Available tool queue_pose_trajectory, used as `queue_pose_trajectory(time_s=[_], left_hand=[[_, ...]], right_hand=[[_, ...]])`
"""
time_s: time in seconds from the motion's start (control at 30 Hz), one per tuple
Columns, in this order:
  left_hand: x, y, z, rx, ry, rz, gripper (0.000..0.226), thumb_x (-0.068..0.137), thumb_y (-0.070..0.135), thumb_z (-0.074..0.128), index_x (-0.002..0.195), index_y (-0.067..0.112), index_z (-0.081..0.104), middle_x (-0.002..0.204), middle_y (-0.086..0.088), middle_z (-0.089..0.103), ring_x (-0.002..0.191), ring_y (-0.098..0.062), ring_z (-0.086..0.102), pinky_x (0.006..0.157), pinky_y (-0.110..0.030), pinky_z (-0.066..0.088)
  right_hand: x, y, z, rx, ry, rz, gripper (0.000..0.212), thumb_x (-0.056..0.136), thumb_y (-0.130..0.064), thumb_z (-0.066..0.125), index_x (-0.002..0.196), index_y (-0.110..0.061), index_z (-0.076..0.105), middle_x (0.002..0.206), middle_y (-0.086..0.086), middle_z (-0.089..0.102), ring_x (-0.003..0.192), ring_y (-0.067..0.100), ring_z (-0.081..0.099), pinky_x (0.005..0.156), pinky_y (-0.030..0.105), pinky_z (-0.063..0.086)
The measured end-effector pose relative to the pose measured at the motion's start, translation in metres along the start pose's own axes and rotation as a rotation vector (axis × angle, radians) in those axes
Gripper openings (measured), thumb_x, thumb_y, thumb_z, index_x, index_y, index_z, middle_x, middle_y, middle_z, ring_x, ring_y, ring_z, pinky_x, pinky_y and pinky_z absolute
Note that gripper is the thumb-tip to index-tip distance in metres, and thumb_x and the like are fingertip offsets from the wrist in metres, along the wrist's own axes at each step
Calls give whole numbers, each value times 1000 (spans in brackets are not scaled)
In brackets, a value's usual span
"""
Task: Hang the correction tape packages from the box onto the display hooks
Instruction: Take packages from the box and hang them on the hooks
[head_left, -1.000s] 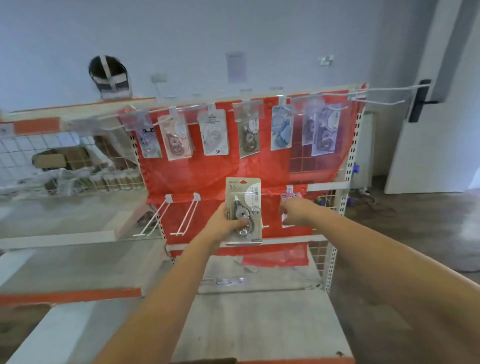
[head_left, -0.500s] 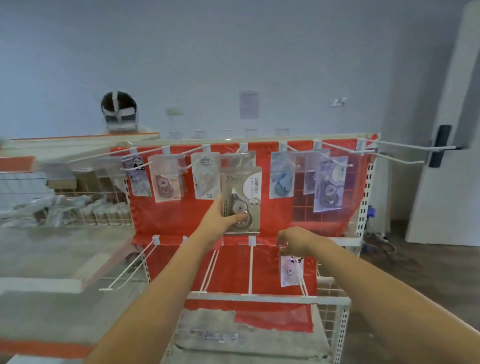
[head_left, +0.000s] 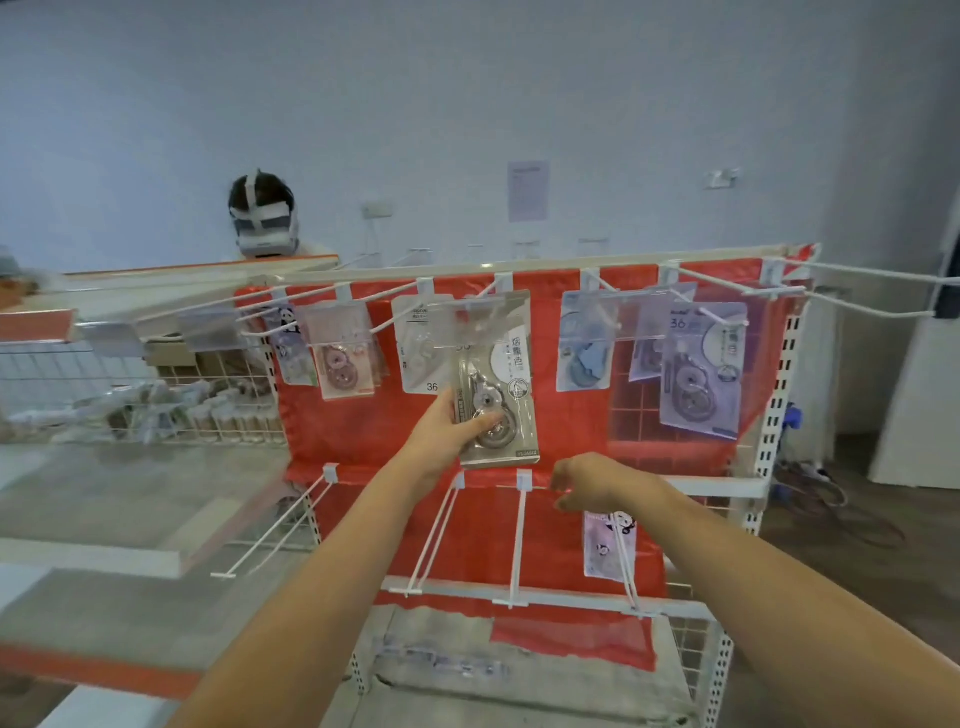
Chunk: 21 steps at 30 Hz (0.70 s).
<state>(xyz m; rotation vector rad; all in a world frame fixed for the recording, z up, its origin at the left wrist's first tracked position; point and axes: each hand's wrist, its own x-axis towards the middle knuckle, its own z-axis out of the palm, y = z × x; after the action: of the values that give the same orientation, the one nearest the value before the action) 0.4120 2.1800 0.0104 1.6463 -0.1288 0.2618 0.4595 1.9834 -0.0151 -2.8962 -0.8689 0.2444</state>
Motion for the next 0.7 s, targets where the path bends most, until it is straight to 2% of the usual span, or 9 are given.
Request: queue_pose_trajectory(time_s=[0.1,0.27,0.37,0.47,0.53,0.63,0.7], left_hand=[[24,-8,-1,60,39,-89,36,81,20,73,115,12,61,109,-9,71,100,-23,68,94,-37,51],[69,-10,8,89,70,-225,36,84,30,71,110,6,66,103,-8,72,83,-14,68,72,-22,54],[98,-12,14,118,97,-245,36,83,32,71,108,7,65,103,-8,69,86,-16,66,82,-31,54],[125,-19,11,193,127,-271,33,77,41,75,92,13,67,103,-8,71,98,-26,66,97,-43,50],[140,-26,7,216,134,-286,30,74,45,77,83,17,67,102,-10,72,102,-29,66,98,-47,49],[147,-27,4,300,158,-301,42,69,56,76,84,18,66,98,-7,71,97,-27,65,94,-42,51],[144,-27,6,313,164,-264,39,78,52,71,93,17,64,95,-2,68,92,-22,62,87,-35,49]], right_hand=[[8,2,4,14,-7,-6,36,93,-22,55,127,-9,54,129,9,57,117,27,53,96,33,44],[21,15,10,48,-23,18,39,92,-24,56,129,-11,53,130,9,57,117,27,53,92,30,43],[28,26,13,89,-38,37,37,93,-23,56,127,-11,55,128,8,58,115,26,55,91,30,43],[37,37,17,135,-65,78,35,93,-22,57,126,-11,58,128,6,59,114,25,56,95,31,45],[41,42,19,161,-74,101,35,93,-22,58,126,-12,59,129,5,59,115,23,55,96,30,45],[48,46,22,173,-80,118,37,93,-22,57,129,-11,57,132,6,56,118,24,53,97,30,43],[52,46,22,152,-88,116,38,95,-22,54,131,-10,55,135,6,53,122,24,51,100,30,41]])
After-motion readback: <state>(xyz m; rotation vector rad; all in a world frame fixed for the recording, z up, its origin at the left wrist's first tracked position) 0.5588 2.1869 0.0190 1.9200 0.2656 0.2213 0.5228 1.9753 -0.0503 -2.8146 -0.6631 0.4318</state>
